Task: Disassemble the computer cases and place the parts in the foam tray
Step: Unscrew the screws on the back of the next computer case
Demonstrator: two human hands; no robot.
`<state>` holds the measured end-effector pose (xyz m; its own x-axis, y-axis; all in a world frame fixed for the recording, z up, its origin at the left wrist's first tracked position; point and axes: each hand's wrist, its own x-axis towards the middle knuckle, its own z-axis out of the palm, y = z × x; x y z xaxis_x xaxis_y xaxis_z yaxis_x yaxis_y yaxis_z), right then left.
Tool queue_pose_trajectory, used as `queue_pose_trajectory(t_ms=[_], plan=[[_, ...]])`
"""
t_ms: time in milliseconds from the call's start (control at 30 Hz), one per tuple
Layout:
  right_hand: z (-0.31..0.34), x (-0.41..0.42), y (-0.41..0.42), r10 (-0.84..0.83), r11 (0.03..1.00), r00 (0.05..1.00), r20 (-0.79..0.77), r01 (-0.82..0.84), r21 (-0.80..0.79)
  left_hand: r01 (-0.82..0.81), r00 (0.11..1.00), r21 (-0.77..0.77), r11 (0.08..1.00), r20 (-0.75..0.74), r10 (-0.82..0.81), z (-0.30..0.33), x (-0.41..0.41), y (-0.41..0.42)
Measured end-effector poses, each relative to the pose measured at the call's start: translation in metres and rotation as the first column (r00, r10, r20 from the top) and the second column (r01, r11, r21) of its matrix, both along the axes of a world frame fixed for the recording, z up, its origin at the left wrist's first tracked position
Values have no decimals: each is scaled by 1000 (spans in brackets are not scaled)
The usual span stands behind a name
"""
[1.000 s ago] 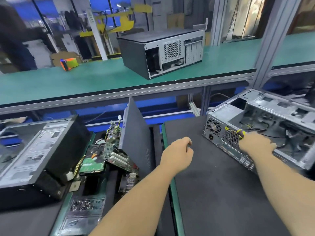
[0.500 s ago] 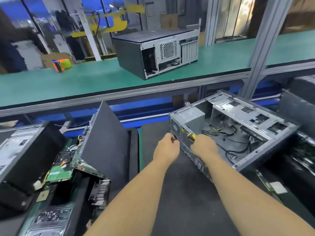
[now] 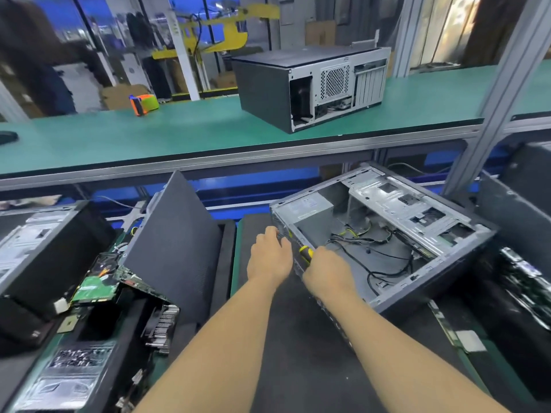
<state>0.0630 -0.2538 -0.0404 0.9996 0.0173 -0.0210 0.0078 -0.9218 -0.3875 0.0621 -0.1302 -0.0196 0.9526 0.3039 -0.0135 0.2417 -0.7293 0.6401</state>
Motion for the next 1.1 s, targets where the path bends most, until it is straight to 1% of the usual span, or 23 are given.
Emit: queue_pose_trajectory(t_ms=[67,133,167,200,267,300,367,400,467,533,600,767,867,933,967,1000,1033,1067,1100], plan=[[-2,-12,15,66,998,998,20,-65,-18,3,1000,94,996,22,-5,1,0,8],[-4,-24,29,168,985,986,22,-167,-35,11,998,225,974,57,-25,3,0,16],[-5,-31,35,223,974,975,16,-222,-42,16,997,265,964,70,-36,6,0,21],[-6,-38,40,279,959,960,13,-278,-53,23,996,276,961,75,-46,8,0,27],[-6,-50,47,399,914,917,25,-395,-97,35,996,232,972,75,-53,15,2,40],[-6,-55,48,455,886,890,31,-449,-113,37,995,208,977,79,-54,18,2,48],[-7,-62,47,561,824,827,40,-553,-124,45,995,211,976,76,-62,22,1,66],[-7,-65,46,607,790,794,37,-598,-138,50,996,230,972,54,-64,23,-1,76],[-8,-68,43,675,725,737,21,-659,-199,74,997,296,952,-47,-63,23,-5,94],[-7,-65,41,717,676,697,17,-689,-261,134,982,352,926,-174,-76,18,-14,110],[-5,-56,36,733,653,680,19,-695,-299,204,962,376,904,-250,-113,11,-26,123],[-1,-34,17,720,634,693,-29,-675,-379,301,945,469,830,-265,-193,-11,-52,149],[-3,-30,21,697,667,717,-16,-656,-355,305,944,460,834,-263,-200,-16,-57,162],[-3,-30,26,655,730,756,-17,-638,-246,308,945,461,832,-249,-212,-18,-56,168],[0,-31,29,615,783,789,-18,-613,-105,300,948,460,836,-242,-207,-19,-56,170],[5,-33,32,547,832,837,0,-544,112,282,953,457,843,-232,-193,-20,-56,171],[10,-35,35,449,823,893,38,-429,371,257,961,455,852,-217,-174,-22,-57,173],[18,-37,38,314,765,944,102,-315,561,234,967,456,859,-200,-157,-25,-58,175],[25,-37,39,167,700,969,180,-246,670,216,972,460,861,-184,-146,-27,-60,177]])
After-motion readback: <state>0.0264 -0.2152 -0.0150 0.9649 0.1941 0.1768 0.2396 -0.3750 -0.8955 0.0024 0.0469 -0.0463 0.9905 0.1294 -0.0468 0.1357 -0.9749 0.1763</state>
